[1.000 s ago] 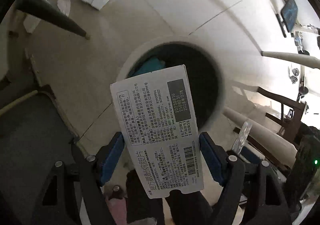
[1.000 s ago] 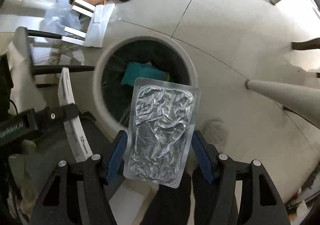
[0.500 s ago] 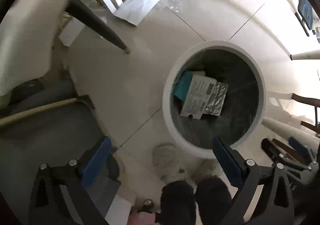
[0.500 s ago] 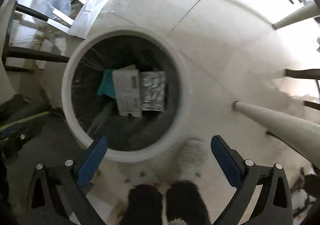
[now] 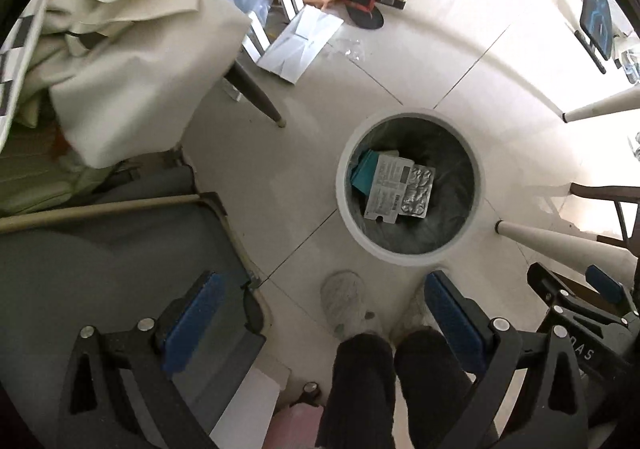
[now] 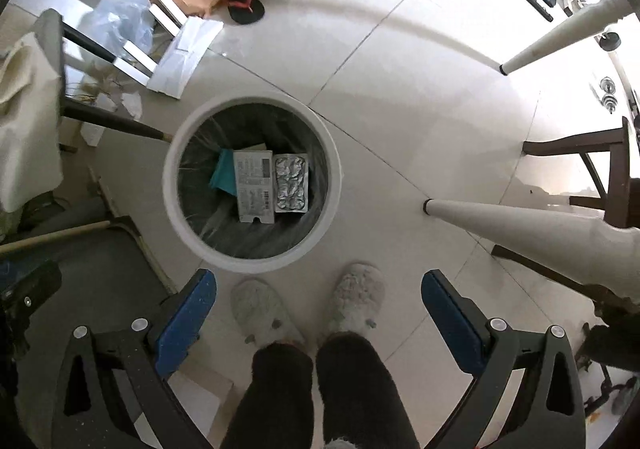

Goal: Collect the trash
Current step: 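Carry leaflet and foil pack over the bin and release both inside, then move both tools back over the table toward the remaining items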

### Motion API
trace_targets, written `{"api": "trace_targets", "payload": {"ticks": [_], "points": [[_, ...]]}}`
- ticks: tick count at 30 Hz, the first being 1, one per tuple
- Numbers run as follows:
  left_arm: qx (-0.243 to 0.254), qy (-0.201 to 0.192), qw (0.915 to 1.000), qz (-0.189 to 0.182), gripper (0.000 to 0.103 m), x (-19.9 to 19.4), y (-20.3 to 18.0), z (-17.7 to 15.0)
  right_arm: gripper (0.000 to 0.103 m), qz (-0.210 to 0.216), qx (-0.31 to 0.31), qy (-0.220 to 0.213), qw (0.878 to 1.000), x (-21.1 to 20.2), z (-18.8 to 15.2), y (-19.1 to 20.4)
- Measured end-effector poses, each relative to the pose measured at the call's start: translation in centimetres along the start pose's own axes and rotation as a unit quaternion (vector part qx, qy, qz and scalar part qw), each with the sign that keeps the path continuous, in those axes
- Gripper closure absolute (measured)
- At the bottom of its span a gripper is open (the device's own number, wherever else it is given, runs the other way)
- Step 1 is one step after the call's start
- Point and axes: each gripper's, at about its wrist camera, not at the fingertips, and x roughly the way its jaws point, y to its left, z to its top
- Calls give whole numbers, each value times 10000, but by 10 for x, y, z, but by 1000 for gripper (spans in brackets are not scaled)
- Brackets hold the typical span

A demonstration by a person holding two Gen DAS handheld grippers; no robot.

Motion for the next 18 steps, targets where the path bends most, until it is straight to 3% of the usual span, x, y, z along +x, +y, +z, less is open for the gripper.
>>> {"api": "trace_targets", "payload": {"ticks": [8,18], "points": [[23,-149,9999,-32,0,-88,7,-26,1,194,-5,-97,9998,-95,-24,-1],[135,-490,9987,43,0,-217,15,-51,1,556,169,-339,9977,-243,-45,0]]}}
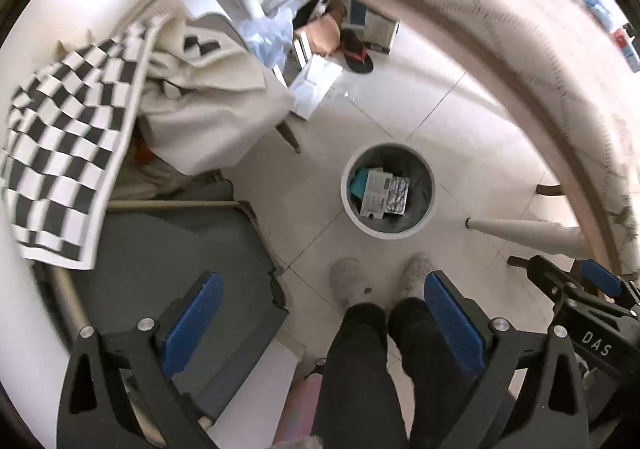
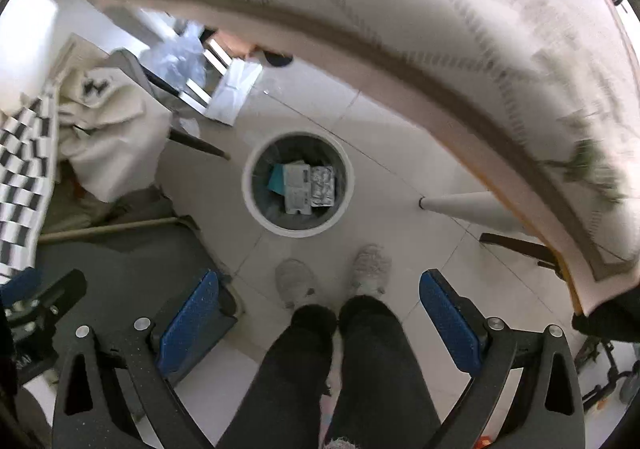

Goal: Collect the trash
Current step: 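Move both tools back over the table toward the remaining items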

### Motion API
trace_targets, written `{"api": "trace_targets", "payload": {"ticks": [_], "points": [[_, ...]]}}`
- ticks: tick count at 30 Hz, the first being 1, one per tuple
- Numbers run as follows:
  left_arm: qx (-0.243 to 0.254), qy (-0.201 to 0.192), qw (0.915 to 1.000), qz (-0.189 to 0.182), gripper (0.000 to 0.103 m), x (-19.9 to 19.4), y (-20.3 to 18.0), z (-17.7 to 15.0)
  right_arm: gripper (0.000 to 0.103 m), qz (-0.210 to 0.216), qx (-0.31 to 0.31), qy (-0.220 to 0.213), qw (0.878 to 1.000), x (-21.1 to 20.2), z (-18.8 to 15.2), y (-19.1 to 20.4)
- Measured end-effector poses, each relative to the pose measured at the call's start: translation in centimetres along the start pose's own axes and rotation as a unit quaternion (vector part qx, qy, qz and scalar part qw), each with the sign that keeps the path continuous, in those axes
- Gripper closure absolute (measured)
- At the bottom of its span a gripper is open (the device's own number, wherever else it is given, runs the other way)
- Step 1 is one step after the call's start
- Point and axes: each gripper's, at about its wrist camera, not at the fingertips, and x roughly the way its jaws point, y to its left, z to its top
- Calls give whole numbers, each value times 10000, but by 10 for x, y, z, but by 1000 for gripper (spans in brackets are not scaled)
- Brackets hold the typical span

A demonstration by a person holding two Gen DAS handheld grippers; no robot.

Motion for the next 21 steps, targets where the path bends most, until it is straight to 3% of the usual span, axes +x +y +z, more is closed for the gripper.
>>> {"api": "trace_targets", "payload": {"ticks": [6,11,15,21], "points": [[-38,-487,9988,82,0,-65,-19,34,1,304,206,-352,9987,-76,26,-7],[103,-789,9968,21,0,-92,-65,86,1,242,768,-753,9939,-133,83,-61],[289,-1007,9944,100,0,-104,-120,140,1,249,1293,-873,9874,-153,141,-121],[-122,-787,9957,470,0,-80,-176,234,1,211,1695,-1001,9802,-150,282,-188]]}}
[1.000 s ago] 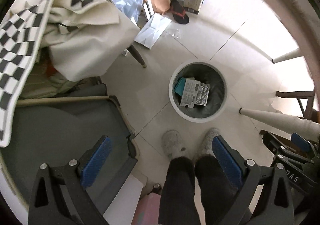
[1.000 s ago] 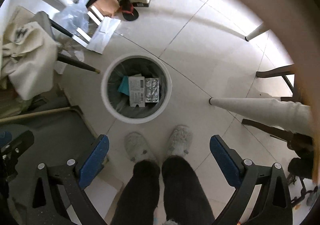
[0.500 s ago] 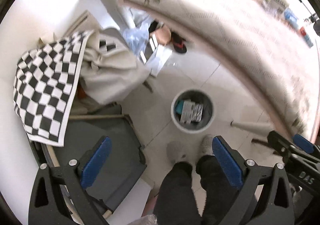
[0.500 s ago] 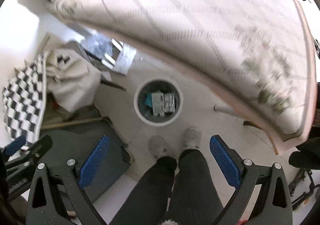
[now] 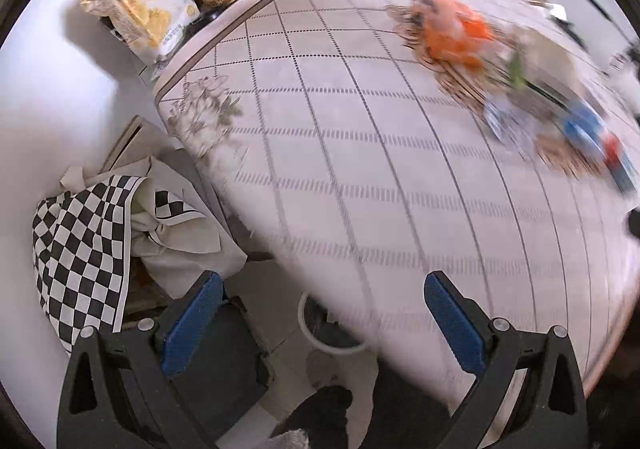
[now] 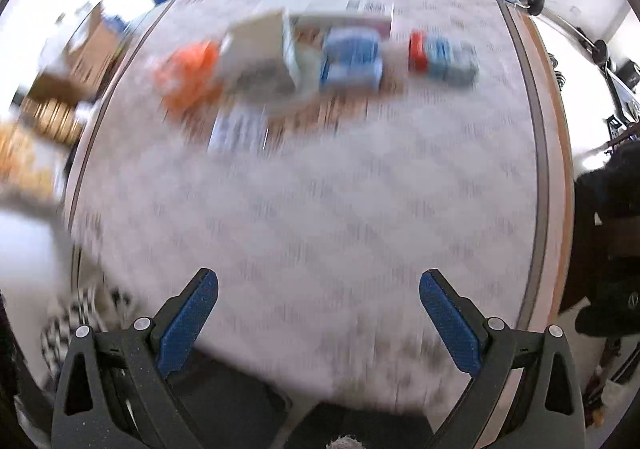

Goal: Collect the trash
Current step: 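Move both tools back over the table toward the remaining items, then pinch the clear blister pack with left tool while right tool grasps the white box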

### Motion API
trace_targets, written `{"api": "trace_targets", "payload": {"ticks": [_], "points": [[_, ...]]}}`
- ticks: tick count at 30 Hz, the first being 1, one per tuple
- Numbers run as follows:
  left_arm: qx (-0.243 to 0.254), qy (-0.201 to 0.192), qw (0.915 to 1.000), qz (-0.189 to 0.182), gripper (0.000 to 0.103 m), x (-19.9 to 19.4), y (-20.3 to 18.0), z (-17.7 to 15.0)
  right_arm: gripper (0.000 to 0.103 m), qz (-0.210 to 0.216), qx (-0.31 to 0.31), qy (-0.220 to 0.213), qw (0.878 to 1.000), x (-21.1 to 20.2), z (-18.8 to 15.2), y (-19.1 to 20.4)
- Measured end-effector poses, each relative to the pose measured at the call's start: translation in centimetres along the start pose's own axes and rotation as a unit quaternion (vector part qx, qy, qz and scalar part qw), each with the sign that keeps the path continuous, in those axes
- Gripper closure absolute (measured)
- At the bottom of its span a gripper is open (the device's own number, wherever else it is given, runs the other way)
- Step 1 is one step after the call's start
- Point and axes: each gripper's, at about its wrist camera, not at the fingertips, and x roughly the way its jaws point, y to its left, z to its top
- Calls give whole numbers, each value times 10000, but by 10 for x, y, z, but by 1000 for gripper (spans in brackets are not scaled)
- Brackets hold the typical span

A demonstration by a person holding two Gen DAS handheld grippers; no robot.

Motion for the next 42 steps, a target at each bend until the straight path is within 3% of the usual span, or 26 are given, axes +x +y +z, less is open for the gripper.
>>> {"api": "trace_targets", "payload": {"ticks": [1,5,9,14,15,16,17,19,24,27,29,30,31,32,33,35,39,42], "points": [[-109,121,9999,18,0,13,-8,17,1,23,33,22,10000,10,33,4],[-359,548,9978,61,0,59,-27,63,1,39,-60,129,9999,46,114,35],[-522,864,9949,4,0,97,-31,90,1,-81,-230,314,9992,88,163,70],[-548,875,9946,-143,0,99,-33,99,1,-233,-436,637,9967,130,190,89],[-513,840,9949,-241,0,94,-37,101,10,-245,-477,672,9963,136,194,90],[-453,806,9952,-328,0,89,-42,102,34,-246,-478,697,9961,137,194,90],[-398,785,9954,-374,0,87,-48,104,43,-278,-480,773,9955,139,196,88],[-231,716,9954,-591,0,78,-64,108,48,-129,-397,874,9953,136,199,77],[127,816,9907,-1084,4,79,-105,122,49,9,-193,721,9972,109,211,42],[475,923,9880,-1142,20,86,-134,128,48,110,-119,807,9966,100,217,25],[652,1024,9868,-1070,37,93,-145,127,35,245,-32,821,9963,95,220,20],[639,961,9868,-1132,39,92,-146,126,24,296,9,752,9967,92,222,17],[643,884,9876,-1126,59,89,-147,126,20,315,23,696,9971,90,220,14],[649,865,9870,-1186,72,87,-148,125,20,304,57,627,9975,87,222,11],[643,864,9875,-1150,73,84,-149,124,20,314,91,607,9976,85,221,4],[702,719,9906,-927,89,76,-148,120,20,369,208,614,9972,82,218,-7],[499,566,9943,-757,95,62,-130,112,18,441,315,633,9965,83,215,-9],[297,361,9977,-499,97,54,-106,109,5,565,289,602,9962,82,209,0]]}}
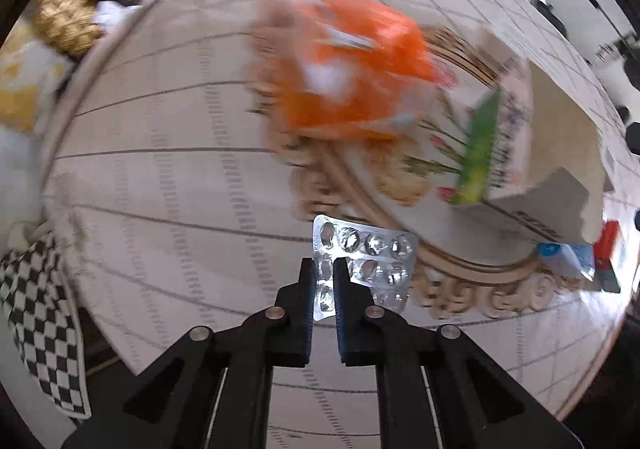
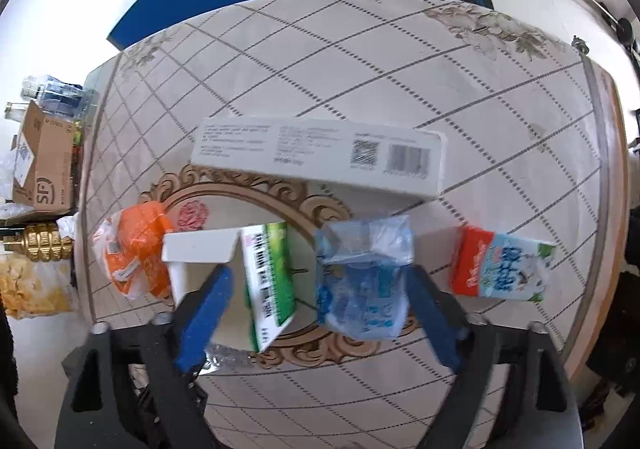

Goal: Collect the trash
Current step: 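Pinch the clear blister pack with left tool while right tool grasps the white box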

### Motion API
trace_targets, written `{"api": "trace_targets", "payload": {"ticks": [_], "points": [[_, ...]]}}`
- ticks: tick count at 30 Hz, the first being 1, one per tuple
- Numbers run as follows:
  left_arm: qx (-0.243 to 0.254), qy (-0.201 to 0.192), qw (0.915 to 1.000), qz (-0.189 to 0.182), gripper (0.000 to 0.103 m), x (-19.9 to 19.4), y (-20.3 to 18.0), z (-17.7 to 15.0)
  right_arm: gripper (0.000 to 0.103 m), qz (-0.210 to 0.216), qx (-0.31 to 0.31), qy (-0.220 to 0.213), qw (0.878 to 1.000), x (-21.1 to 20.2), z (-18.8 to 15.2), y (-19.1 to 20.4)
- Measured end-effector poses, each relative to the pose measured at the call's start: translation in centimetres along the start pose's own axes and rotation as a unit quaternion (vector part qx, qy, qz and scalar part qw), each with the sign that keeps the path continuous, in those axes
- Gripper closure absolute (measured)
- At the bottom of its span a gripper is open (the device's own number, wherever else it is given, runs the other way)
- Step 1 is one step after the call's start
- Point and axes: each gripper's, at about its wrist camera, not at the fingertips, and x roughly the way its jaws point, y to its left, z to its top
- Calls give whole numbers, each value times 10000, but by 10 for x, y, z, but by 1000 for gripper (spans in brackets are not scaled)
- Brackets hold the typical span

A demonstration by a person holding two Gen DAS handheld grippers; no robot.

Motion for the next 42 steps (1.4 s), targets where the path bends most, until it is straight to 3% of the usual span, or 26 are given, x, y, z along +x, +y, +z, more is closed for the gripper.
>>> {"api": "trace_targets", "payload": {"ticks": [9,11,13,14,15,16,17,24,32,38,42], "points": [[-673,-418,9946,677,100,-15,80,-3,1,-27,-252,110,9996,37,-12,68],[-723,-411,9941,696,100,-14,68,10,1,-222,-354,266,9988,51,-14,79],[-741,-448,9938,703,101,-18,72,1,0,-471,-323,428,9975,68,-16,84],[-731,-453,9939,689,101,-14,69,17,1,-589,-354,507,9963,74,-17,86],[-727,-474,9940,658,101,-15,71,20,2,-668,-348,539,9957,78,-20,86],[-709,-504,9942,636,101,-18,72,19,17,-705,-351,519,9955,80,-21,86],[-683,-542,9942,622,101,-21,68,18,24,-785,-377,484,9950,79,-24,86],[-480,-907,9941,352,102,-60,75,1,27,-579,-774,109,9953,47,-55,88],[-48,-1438,9896,8,102,-119,96,-53,27,-308,-1130,-419,9922,-16,-142,75],[369,-1674,9848,-283,102,-146,123,-130,28,-148,-1292,-620,9896,-53,-254,65],[551,-1498,9863,-418,102,-137,154,-192,28,-109,-1287,-572,9900,-59,-336,59]]}}
